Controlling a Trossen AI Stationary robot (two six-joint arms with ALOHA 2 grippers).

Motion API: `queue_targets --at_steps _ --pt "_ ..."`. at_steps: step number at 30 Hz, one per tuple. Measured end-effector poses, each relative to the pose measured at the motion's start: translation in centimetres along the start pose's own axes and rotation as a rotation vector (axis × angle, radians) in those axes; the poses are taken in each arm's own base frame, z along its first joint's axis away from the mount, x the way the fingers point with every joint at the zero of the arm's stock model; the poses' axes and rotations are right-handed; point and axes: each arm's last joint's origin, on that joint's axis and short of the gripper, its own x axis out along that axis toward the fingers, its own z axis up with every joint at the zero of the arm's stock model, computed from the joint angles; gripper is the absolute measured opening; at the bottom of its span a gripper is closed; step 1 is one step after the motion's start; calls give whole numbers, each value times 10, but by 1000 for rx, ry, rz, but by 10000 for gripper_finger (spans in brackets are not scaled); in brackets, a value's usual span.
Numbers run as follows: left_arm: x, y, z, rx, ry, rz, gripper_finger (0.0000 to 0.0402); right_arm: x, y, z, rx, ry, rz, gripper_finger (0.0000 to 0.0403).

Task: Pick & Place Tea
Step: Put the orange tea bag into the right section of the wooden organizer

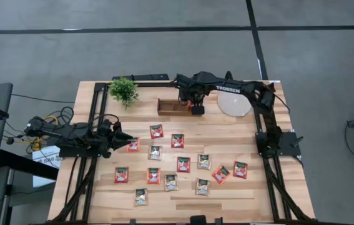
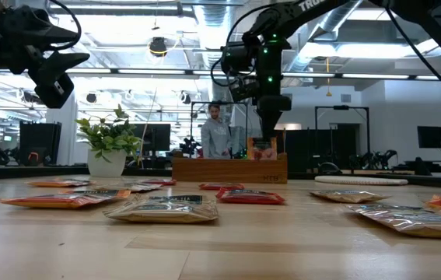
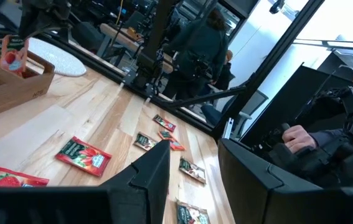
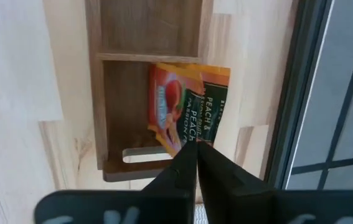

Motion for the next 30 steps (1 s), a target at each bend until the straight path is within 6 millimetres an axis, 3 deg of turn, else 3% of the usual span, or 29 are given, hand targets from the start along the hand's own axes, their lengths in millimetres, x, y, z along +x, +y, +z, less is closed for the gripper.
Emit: queue_targets --at_steps 10,14,20,24,30 --pt "0 0 0 0 0 0 129 0 -4 -3 10 2 1 71" --pt "0 0 0 0 0 0 129 -17 8 -8 -4 6 58 71" --pt "0 0 0 1 1 0 129 -73 50 -23 28 -27 299 70" --pt "0 0 0 2 5 3 129 -104 87 -38 28 -28 332 70" --pt "0 0 -1 2 6 4 129 -122 148 -66 20 -23 347 70"
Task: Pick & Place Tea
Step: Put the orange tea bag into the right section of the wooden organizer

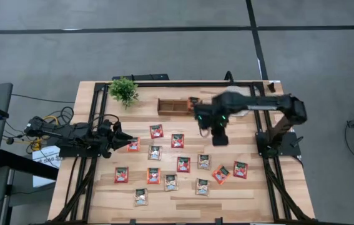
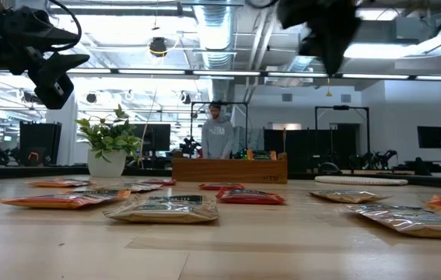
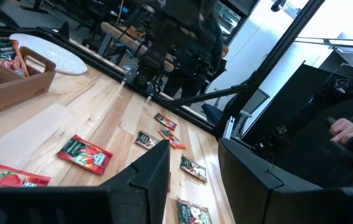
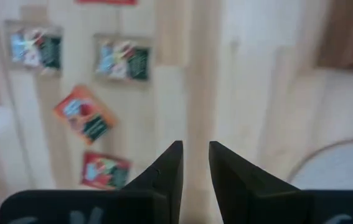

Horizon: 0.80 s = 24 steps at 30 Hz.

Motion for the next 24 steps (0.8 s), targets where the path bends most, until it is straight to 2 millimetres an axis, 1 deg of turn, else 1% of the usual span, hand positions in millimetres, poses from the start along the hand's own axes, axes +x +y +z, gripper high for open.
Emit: queue_targets --at_steps 2,6,9,12,18,24 --pt "0 0 0 0 0 0 129 9 16 -10 29 4 18 69" --pt "0 0 0 0 0 0 129 36 43 -31 132 9 41 69" --pt "0 0 0 0 1 0 129 56 57 -41 215 -3 54 69" --pt "0 0 0 0 0 0 129 73 68 -46 286 5 57 71" --pt "0 0 0 -1 0 -1 129 93 86 -48 386 -6 111 93" --pt "0 0 0 -2 11 -16 129 101 102 -55 475 19 121 135"
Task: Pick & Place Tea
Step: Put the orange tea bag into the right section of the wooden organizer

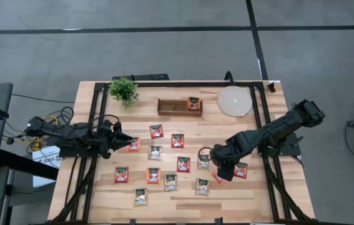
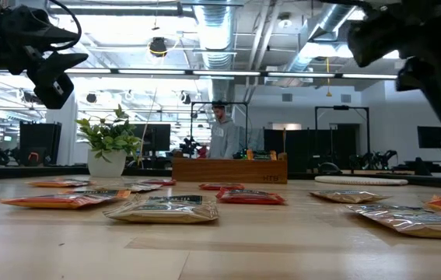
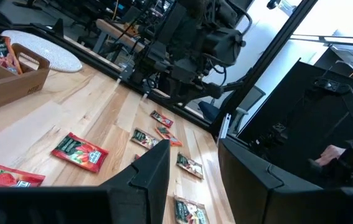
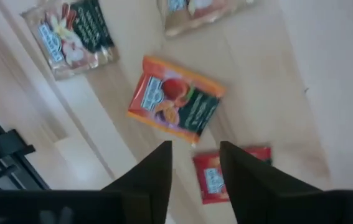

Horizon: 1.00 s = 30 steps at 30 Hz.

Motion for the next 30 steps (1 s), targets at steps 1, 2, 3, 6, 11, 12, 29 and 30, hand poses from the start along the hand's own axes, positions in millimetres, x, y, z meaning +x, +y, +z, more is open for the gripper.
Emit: queue_targets --at_steps 1,2,3,6,11,12,29,30 --pt "0 0 0 0 0 0 129 2 1 -3 16 4 -1 142" --pt "0 0 0 0 0 0 129 5 2 -5 34 7 -4 148" --pt "0 0 0 -1 0 0 129 9 2 -7 48 7 -2 153" --pt "0 0 0 -1 1 0 129 17 3 -12 84 9 -5 162" --pt "0 0 0 -2 1 1 129 27 1 -12 129 -31 5 160" --pt "0 0 0 -2 1 1 129 29 0 -12 129 -37 13 159" --pt "0 0 0 -5 2 0 129 45 -16 -9 181 -63 1 148" --pt "0 0 0 -6 2 -1 129 45 -16 -9 178 -65 0 147"
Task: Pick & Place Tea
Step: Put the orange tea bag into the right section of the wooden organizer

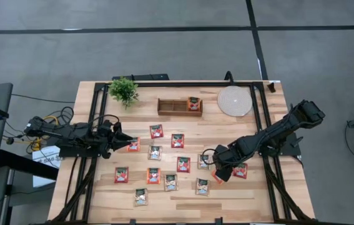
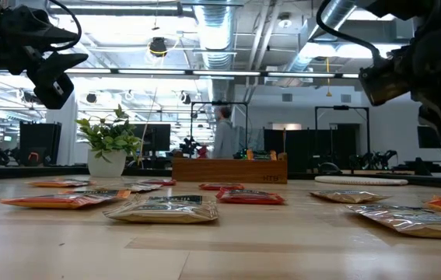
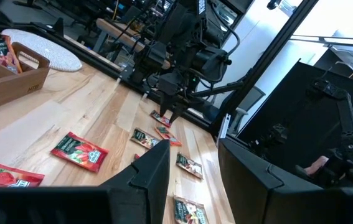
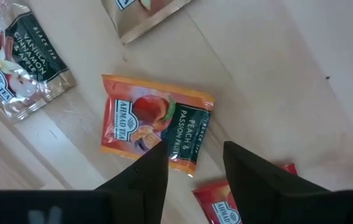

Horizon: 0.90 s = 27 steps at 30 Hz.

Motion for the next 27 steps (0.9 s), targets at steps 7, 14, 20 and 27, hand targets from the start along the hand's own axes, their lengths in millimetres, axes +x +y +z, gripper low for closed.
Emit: queue_targets --at_steps 7,14,20,27 --pt "0 0 0 0 0 -1 129 0 0 0 -3 0 0 140" --pt "0 0 0 0 0 0 129 3 2 1 -4 0 2 147" --pt "0 0 0 1 -1 -1 129 31 4 4 2 72 -56 156" --pt "0 0 0 1 -3 -2 129 43 4 6 10 101 -97 151"
